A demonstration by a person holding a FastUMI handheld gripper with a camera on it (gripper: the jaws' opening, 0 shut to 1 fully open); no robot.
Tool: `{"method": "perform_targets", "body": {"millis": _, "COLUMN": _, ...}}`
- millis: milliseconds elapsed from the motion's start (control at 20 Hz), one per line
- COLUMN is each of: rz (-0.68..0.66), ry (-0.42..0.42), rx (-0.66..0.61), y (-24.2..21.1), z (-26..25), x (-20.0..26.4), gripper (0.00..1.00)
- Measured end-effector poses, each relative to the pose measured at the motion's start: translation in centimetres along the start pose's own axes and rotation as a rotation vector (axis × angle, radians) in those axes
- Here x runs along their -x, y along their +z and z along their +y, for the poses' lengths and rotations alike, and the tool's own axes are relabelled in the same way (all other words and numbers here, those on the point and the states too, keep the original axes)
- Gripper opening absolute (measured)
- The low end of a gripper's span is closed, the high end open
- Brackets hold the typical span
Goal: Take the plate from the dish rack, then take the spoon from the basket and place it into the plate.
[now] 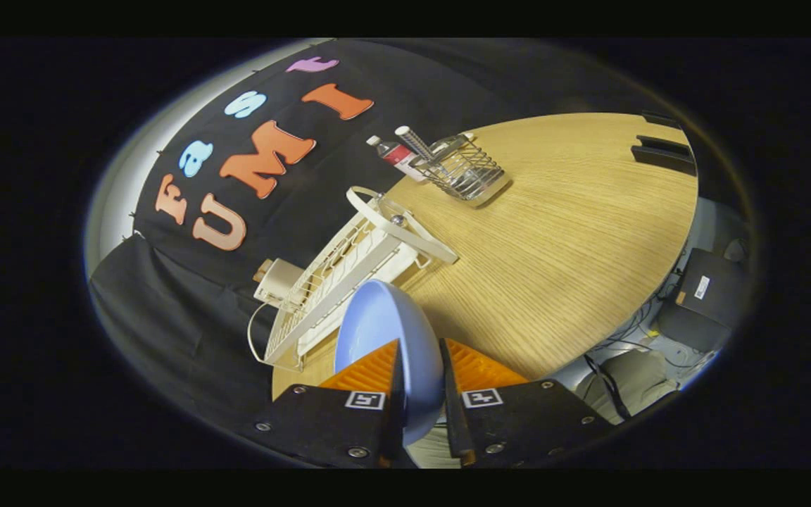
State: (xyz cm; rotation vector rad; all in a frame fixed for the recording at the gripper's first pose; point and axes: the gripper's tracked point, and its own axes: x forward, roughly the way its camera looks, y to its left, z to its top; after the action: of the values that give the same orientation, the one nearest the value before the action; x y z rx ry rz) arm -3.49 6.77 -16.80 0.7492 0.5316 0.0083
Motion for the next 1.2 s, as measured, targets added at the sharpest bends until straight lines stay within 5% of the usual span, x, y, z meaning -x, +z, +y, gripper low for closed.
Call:
{"method": "perform_targets", "body": {"millis": 150, "rz": 0.011, "ry": 0.004, "rx": 0.026, "y": 0.2, "z": 0.2, "x": 0.0, "gripper": 0.35}}
{"method": "perform_targets", "body": {"millis": 600, "rz": -0.24, "ry": -0.171, "rx": 0.289, "y": 9.8, "z": -2.8, "x": 2.4, "gripper": 0.94}}
{"method": "perform_targets", "body": {"millis": 1200, "rz": -0.513, "ry": -0.267, "rx": 0.624, "y": 19.6, "z": 0.0, "x": 1.8, "gripper": 0.98}}
